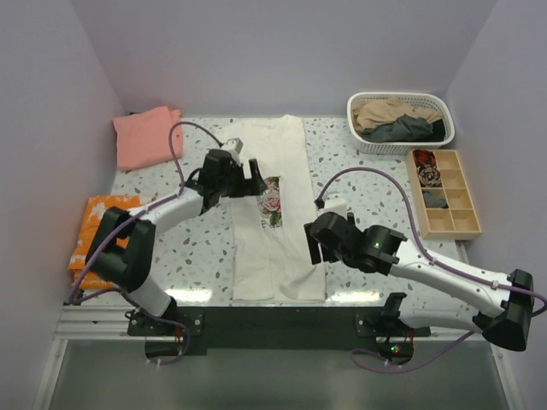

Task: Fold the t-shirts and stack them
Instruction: Fold the tshirt

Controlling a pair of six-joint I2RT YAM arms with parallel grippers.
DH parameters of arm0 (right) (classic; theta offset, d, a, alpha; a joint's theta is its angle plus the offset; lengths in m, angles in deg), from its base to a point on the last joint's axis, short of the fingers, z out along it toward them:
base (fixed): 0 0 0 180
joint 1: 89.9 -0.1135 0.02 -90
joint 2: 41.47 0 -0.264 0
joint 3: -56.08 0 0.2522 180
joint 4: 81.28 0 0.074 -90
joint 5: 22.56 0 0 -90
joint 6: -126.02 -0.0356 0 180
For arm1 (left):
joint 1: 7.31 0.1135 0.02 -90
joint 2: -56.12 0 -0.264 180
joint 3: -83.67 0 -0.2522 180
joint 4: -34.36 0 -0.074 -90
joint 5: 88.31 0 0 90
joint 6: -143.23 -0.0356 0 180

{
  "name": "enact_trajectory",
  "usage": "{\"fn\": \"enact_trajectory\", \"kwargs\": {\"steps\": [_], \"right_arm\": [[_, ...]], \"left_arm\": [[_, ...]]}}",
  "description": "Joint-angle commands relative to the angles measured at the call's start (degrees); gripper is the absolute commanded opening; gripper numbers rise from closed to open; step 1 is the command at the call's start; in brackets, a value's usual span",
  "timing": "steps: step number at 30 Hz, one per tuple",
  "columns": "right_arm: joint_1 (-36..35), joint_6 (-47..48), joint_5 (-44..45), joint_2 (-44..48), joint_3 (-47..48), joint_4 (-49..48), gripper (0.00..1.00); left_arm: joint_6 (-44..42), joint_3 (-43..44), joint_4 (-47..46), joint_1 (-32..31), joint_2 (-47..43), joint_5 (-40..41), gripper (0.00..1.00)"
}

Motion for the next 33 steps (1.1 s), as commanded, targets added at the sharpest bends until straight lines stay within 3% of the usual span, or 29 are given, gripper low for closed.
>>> {"fn": "enact_trajectory", "kwargs": {"steps": [1, 8, 17, 23, 33], "right_arm": [[-0.1, 4.9, -9.2, -1.8, 2.1, -1.2, 0.73], [-0.7, 3.1, -21.7, -3.9, -6.4, -14.8, 0.71], [-0.7, 0.9, -28.5, -7.4, -11.7, -23.6, 0.72], [-0.7, -2.2, -28.4, -8.4, -14.1, -22.2, 0.72], [-1.4, -8.6, -23.7, -9.9, -17.7, -12.7, 0.72]], "left_arm": [[5.2, -12.7, -2.2, -7.5, -14.7, 7.7, 1.0], [13.3, -25.0, -5.1, -14.2, -23.2, 6.0, 1.0], [18.4, -35.3, -4.0, -17.7, -28.7, 5.1, 1.0], [21.0, -39.5, -6.4, -19.6, -28.3, 2.9, 1.0], [23.7, -46.7, -0.4, -19.7, -31.3, 5.2, 1.0]]}}
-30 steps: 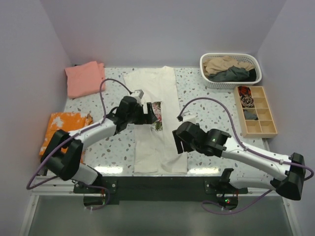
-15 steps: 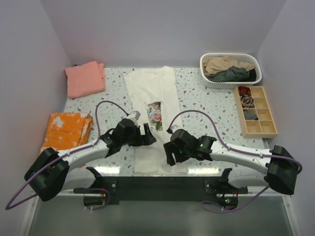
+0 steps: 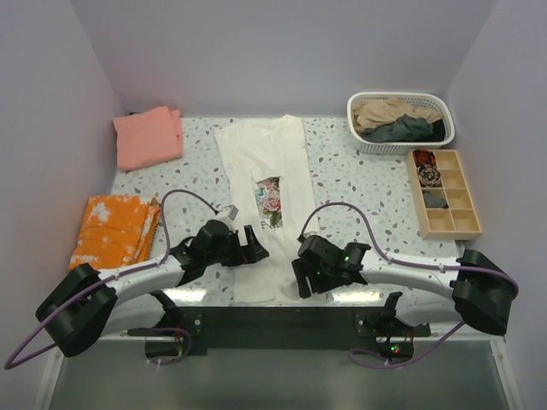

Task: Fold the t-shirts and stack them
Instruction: Fold the tshirt

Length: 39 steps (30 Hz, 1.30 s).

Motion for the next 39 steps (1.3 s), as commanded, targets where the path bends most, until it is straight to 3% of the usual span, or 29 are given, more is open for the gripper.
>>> {"fn": "enact_trajectory", "kwargs": {"steps": [1, 7, 17, 20, 24, 27, 32, 39], "right_arm": [[-0.4, -4.9, 4.0, -1.6, -1.5, 6.1, 0.72], [-2.3, -12.3, 11.8, -3.6, -2.3, 14.8, 0.71], [-10.6, -23.7, 21.9, -4.5, 3.2, 27.7, 0.69], [-11.8, -21.3, 24.5, 1.0, 5.2, 24.6, 0.71], [-11.6, -22.5, 28.8, 9.7, 5.7, 24.2, 0.8], [-10.9, -24.5, 32.2, 17.2, 4.7, 25.2, 0.82], [-8.5, -23.8, 33.9, 26.5, 1.8, 21.8, 0.83], [-2.6, -17.8, 24.4, 21.7, 1.6, 19.3, 0.86]], "left_arm": [[2.7, -5.1, 6.7, -0.4, -2.2, 1.2, 1.0], [2.0, -5.4, 13.6, -0.4, -6.1, 4.4, 1.0], [-0.8, -3.7, 13.9, -0.5, -4.4, 5.1, 1.0], [-3.6, -0.9, 13.3, -0.4, -3.8, 4.5, 1.0], [-8.7, 5.7, 21.0, -0.5, -6.4, 6.5, 1.0], [-8.9, 10.2, 28.9, -0.4, -10.5, 13.1, 1.0], [-7.8, 12.5, 32.5, -0.5, -17.3, 12.4, 1.0], [1.2, 9.6, 41.2, -0.4, -26.7, 9.8, 1.0]]}}
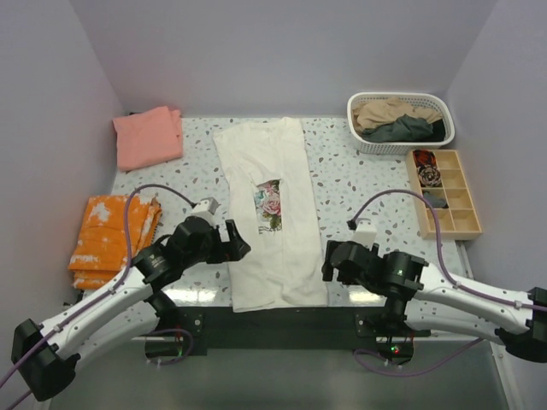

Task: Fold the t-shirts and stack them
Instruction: Fold the tshirt

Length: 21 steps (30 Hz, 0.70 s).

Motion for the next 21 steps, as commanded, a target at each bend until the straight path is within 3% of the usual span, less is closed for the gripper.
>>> {"fn": "enact_trajectory", "kwargs": {"steps": [1, 8, 21], "right_arm": [[2.8, 2.8, -7.2, -6.2, -1.1, -4.0, 0.86], [2.8, 1.9, -14.4, -5.5, -6.8, -9.6, 0.85], [4.6, 1.0, -19.8, -6.6, -13.3, -17.1, 0.84]], "left_arm": [[6.6, -2.5, 9.1, -0.1, -4.6, -0.9, 1.0], [12.7, -6.6, 14.5, -0.1, -8.6, -1.5, 1.0], [13.2, -12.8, 2.1, -0.2, -0.9, -7.3, 1.0]]}}
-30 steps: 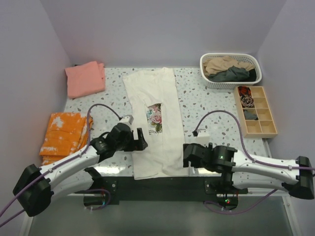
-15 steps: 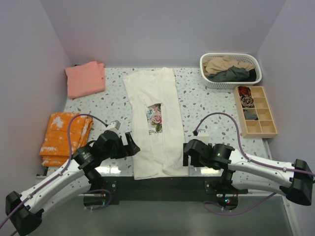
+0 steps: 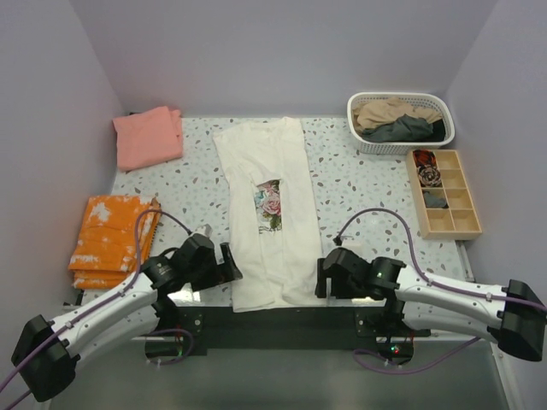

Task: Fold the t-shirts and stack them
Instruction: Fold the tshirt

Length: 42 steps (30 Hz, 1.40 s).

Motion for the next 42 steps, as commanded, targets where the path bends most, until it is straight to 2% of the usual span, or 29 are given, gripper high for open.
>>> {"fn": "enact_trajectory", "kwargs": {"steps": [1, 3, 6, 7, 10, 17, 20, 21, 22, 28, 29, 31, 32, 34, 35, 36, 38, 39, 40, 42], "right_arm": [[1.0, -0.6, -2.6, -0.8, -2.1, -6.4, 0.84], [1.7, -0.1, -3.4, -1.3, -2.8, -7.4, 0.83], [2.4, 0.5, -4.4, -1.9, -3.6, -9.3, 0.81], [2.7, 0.6, -4.9, -2.1, -3.9, -10.2, 0.81], [3.1, 1.3, -5.9, -3.1, -3.7, -10.4, 0.8], [3.1, 2.5, -5.0, -5.6, -2.1, -9.6, 0.8], [3.1, 2.9, -5.5, -7.2, -1.9, -11.3, 0.8], [3.1, 3.1, -6.2, -8.0, -1.9, -12.1, 0.8], [3.1, 3.0, -6.4, -8.5, -1.8, -13.2, 0.78], [3.1, 2.7, -8.7, -10.4, -1.3, -12.9, 0.69], [3.1, 2.6, -8.6, -10.1, -1.4, -12.5, 0.66], [3.1, 2.5, -8.4, -8.9, -1.5, -11.3, 0.63], [3.1, 2.4, -8.3, -8.4, -1.6, -11.1, 0.52], [3.1, 2.3, -8.0, -7.1, -1.8, -11.0, 0.42], [3.1, 2.4, -7.8, -6.9, -1.8, -11.0, 0.38], [3.1, 2.6, -7.7, -6.8, -1.5, -11.0, 0.26], [3.2, 3.0, -7.8, -6.4, -1.4, -11.1, 0.16], [3.1, 3.2, -7.7, -6.2, -1.1, -10.8, 0.05], [3.1, 3.3, -7.5, -5.9, -1.0, -10.5, 0.01], [3.1, 3.3, -5.3, -4.6, 0.0, -8.1, 0.0]], "left_arm": [[0.8, -2.8, -6.7, -0.2, 0.6, -3.0, 1.0], [0.7, -3.3, -8.2, -0.2, 1.4, -4.2, 0.96], [0.3, -3.8, -8.8, -0.1, 1.3, -5.6, 0.81], [0.3, -3.9, -8.6, -0.2, 1.1, -5.9, 0.73], [0.1, -3.7, -6.5, -0.3, 0.3, -7.5, 0.67], [0.3, -4.8, 1.5, -1.1, -4.3, -10.5, 0.65], [0.7, -5.8, -0.1, -1.9, -3.8, -11.7, 0.55], [0.6, -6.4, -1.3, -2.0, -3.4, -12.1, 0.47], [0.5, -6.4, -2.2, -2.2, -1.6, -12.2, 0.43], [-0.3, -4.6, -7.5, -4.8, 5.1, -10.5, 0.32], [-0.2, -4.5, -8.0, -5.2, 5.5, -10.4, 0.3], [0.0, -4.5, -8.2, -5.7, 5.7, -10.2, 0.2], [0.2, -4.6, -8.1, -5.9, 5.8, -9.9, 0.14], [0.4, -4.6, -8.1, -6.1, 5.1, -9.9, 0.08], [0.5, -4.4, -8.2, -6.2, 4.9, -9.7, 0.0], [0.3, -4.2, -8.1, -6.2, 4.8, -9.6, 0.0], [0.1, -3.8, -8.1, -6.3, 4.5, -9.2, 0.0], [0.0, -3.5, -8.1, -6.3, 4.6, -9.2, 0.0], [-0.2, -3.4, -7.8, -6.3, 4.5, -8.7, 0.0], [-0.6, -2.2, -7.0, -6.3, 4.3, -7.8, 0.0]]}}
